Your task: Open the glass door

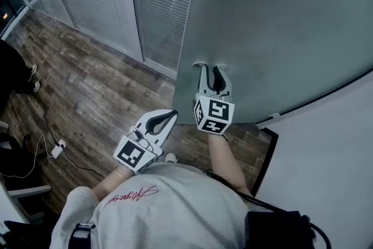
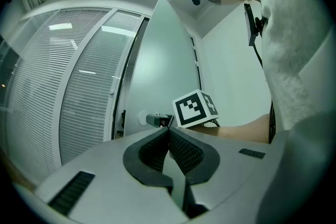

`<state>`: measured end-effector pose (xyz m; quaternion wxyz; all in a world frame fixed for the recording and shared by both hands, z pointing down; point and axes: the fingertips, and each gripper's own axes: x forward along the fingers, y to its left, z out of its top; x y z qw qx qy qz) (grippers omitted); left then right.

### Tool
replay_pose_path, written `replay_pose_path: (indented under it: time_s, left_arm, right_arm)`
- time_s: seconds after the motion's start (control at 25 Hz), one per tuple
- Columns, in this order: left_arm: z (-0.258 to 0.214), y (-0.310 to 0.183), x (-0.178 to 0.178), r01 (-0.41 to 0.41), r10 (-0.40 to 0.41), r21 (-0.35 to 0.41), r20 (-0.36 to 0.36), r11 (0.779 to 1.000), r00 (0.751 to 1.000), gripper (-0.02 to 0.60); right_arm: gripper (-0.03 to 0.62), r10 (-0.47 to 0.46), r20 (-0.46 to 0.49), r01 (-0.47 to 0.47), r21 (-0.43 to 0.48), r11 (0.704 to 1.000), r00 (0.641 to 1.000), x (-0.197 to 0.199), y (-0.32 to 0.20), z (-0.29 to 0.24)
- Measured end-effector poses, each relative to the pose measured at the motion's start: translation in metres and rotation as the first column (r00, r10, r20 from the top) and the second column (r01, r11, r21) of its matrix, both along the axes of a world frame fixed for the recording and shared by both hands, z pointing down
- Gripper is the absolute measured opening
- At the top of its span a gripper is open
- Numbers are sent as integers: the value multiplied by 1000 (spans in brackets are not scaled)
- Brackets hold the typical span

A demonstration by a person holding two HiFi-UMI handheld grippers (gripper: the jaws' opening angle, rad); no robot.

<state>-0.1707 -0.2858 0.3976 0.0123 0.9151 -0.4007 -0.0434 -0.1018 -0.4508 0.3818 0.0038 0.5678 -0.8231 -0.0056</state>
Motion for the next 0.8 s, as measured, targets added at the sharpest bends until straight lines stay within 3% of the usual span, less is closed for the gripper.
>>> replay_pose_path:
  time_s: [0.48,0.8]
  left_arm:
    - [-5,77,12,-108,108,-4,-1,994,994,12]
    - [0,135,27,-226,226,-21,-3,974,974,12]
  right_arm:
    - [109,-42,-14,42,-12,999,999,20,68,1]
    - [109,-75,-27,74,-24,997,997,30,113,-1]
